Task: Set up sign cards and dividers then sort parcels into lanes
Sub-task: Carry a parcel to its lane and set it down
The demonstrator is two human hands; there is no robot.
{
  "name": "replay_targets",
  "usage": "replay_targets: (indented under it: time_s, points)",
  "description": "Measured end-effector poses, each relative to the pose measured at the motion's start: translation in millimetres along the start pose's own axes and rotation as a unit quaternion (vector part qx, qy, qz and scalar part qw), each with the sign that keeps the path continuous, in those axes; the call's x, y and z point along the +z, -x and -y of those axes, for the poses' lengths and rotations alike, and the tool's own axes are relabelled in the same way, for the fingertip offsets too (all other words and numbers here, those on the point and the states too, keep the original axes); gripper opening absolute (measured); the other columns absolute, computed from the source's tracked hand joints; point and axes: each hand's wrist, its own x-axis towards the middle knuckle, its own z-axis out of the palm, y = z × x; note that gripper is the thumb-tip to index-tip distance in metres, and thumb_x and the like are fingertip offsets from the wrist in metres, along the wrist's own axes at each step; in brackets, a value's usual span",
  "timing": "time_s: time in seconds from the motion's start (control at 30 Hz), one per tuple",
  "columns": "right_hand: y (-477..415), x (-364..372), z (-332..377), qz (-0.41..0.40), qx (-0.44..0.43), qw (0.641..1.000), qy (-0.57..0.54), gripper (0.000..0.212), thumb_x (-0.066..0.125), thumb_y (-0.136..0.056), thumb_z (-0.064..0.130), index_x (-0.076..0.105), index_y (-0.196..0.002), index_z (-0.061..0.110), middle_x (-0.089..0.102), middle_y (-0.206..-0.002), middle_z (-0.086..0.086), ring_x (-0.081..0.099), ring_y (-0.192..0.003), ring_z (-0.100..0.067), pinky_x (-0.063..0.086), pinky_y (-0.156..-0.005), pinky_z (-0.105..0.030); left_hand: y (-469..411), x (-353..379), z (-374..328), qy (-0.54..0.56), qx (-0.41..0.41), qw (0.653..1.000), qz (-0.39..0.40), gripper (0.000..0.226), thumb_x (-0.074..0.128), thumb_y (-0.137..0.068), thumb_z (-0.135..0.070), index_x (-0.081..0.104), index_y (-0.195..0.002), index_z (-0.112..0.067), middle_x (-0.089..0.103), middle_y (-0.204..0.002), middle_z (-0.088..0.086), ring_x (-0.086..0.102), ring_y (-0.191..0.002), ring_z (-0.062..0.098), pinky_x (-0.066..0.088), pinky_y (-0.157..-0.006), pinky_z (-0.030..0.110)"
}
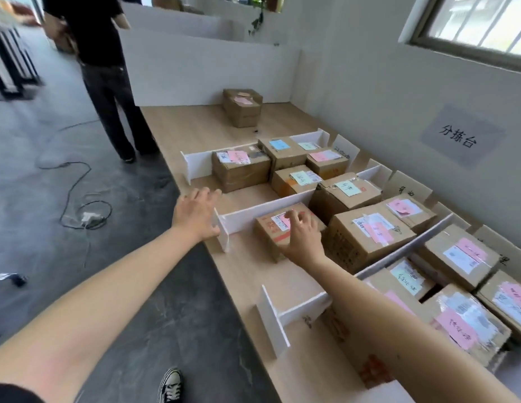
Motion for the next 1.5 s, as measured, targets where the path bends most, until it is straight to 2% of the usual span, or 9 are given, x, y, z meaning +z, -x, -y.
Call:
replay_targets:
  time_s: [0.1,0.27,0.4,0.73,1.13,1.5]
  points:
    - [-33,7,39,-0.019,-0.030,0.999,0.019,0.064,0.068,-0.083,0.038,0.033,-0.135,0.025,0.031,-0.142,-0.009,0.033,-0.132,-0.031,0.034,-0.107,-0.049,-11,-4,33,-0.010,-0.039,0.999,-0.004,0.089,0.062,-0.077,-0.048,0.015,-0.148,-0.021,0.034,-0.141,0.005,0.035,-0.128,0.025,0.035,-0.097,0.037]
    - [-98,19,104,-0.002,-0.068,0.997,0.037,0.071,0.071,-0.078,0.040,0.033,-0.136,0.025,0.027,-0.145,-0.006,0.031,-0.129,-0.030,0.038,-0.105,-0.048,-42,-3,100,-0.025,-0.081,0.996,-0.001,0.084,0.063,-0.075,-0.049,0.023,-0.143,-0.022,0.032,-0.141,0.004,0.033,-0.127,0.025,0.036,-0.097,0.037]
    - [-148,32,155,0.014,-0.069,0.997,0.042,0.068,0.066,-0.082,0.041,0.034,-0.137,0.018,0.032,-0.143,-0.008,0.033,-0.128,-0.032,0.036,-0.102,-0.046,-71,-4,161,-0.026,-0.103,0.994,0.002,0.083,0.065,-0.074,-0.046,0.026,-0.142,-0.021,0.028,-0.145,0.005,0.030,-0.131,0.025,0.035,-0.100,0.036]
    - [-244,71,259,0.025,-0.043,0.998,0.026,0.053,0.057,-0.084,0.037,0.041,-0.129,0.014,0.039,-0.131,-0.011,0.037,-0.124,-0.033,0.034,-0.100,-0.048,-123,1,298,-0.032,-0.127,0.991,0.008,0.088,0.063,-0.078,-0.047,0.017,-0.148,-0.021,0.019,-0.152,0.005,0.023,-0.136,0.025,0.030,-0.105,0.036]
    - [-324,92,289,0.043,-0.049,0.997,0.043,0.059,0.059,-0.085,0.039,0.038,-0.133,0.013,0.037,-0.136,-0.011,0.037,-0.126,-0.034,0.036,-0.102,-0.049,-190,26,350,-0.039,-0.125,0.991,0.014,0.092,0.063,-0.077,-0.052,0.014,-0.148,-0.022,0.019,-0.153,0.005,0.023,-0.137,0.025,0.029,-0.106,0.036]
    - [-439,111,316,0.041,-0.071,0.996,0.022,0.057,0.056,-0.087,0.039,0.037,-0.136,0.014,0.038,-0.139,-0.009,0.039,-0.125,-0.032,0.038,-0.103,-0.047,-289,47,387,-0.023,-0.106,0.994,0.000,0.090,0.064,-0.078,-0.049,0.016,-0.148,-0.019,0.023,-0.152,0.005,0.025,-0.138,0.023,0.027,-0.109,0.036]
